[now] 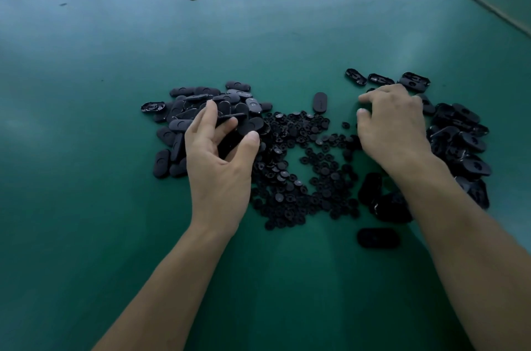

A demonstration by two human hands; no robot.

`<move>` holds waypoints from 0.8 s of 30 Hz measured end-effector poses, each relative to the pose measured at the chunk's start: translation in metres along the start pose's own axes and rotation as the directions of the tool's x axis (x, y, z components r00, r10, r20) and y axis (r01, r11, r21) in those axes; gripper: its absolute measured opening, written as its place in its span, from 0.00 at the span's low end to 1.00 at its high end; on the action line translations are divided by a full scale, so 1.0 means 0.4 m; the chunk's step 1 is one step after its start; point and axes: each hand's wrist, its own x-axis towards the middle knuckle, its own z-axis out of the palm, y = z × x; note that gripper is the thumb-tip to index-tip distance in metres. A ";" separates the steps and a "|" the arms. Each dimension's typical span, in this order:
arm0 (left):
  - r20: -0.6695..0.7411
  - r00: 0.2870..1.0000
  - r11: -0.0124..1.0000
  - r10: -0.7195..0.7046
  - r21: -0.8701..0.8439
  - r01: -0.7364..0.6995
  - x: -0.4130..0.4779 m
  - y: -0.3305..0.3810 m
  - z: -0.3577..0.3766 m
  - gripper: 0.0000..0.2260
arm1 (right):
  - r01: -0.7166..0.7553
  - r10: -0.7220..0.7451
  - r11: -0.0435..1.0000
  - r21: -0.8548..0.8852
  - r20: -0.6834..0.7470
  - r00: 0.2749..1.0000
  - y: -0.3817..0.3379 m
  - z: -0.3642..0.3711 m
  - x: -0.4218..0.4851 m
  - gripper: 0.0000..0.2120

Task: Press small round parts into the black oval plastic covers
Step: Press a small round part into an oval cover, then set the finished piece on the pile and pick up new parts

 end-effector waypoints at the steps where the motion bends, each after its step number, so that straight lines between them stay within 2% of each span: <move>1: 0.006 1.000 1.000 0.001 0.006 -0.001 -0.001 0.000 0.000 0.33 | 0.011 -0.010 0.999 0.033 -0.026 1.000 0.001 0.000 -0.001 0.15; 5: 0.035 0.999 1.000 0.005 0.007 -0.006 -0.002 0.004 0.001 0.31 | 0.008 0.010 0.987 0.161 -0.109 0.994 0.002 -0.012 -0.006 0.15; 8: 0.051 0.999 1.000 0.001 0.001 -0.002 -0.003 0.007 0.002 0.23 | 0.026 0.014 0.976 0.218 -0.178 0.984 0.000 -0.023 -0.010 0.16; 11: 0.089 0.996 0.999 0.003 -0.041 0.001 -0.006 0.012 0.003 0.13 | 0.104 -0.021 0.938 0.330 -0.247 0.969 -0.015 -0.031 -0.022 0.14; 13: 0.129 0.991 0.997 0.020 -0.075 -0.010 -0.010 0.014 0.002 0.09 | 0.161 -0.044 0.866 0.473 -0.249 0.968 -0.033 -0.034 -0.034 0.12; 16: 0.159 0.987 0.992 0.027 -0.125 -0.007 -0.015 0.022 0.004 0.08 | 0.244 -0.127 0.714 0.657 -0.220 0.967 -0.058 -0.030 -0.064 0.11; 20: 0.188 0.982 0.991 0.004 -0.133 0.021 -0.020 0.029 0.008 0.10 | 0.338 -0.318 0.546 0.766 -0.184 0.930 -0.088 -0.006 -0.111 0.12; 24: 0.220 0.976 0.993 -0.006 -0.111 0.031 -0.020 0.026 0.009 0.08 | 0.346 -0.409 0.432 0.833 -0.161 0.898 -0.103 0.024 -0.140 0.11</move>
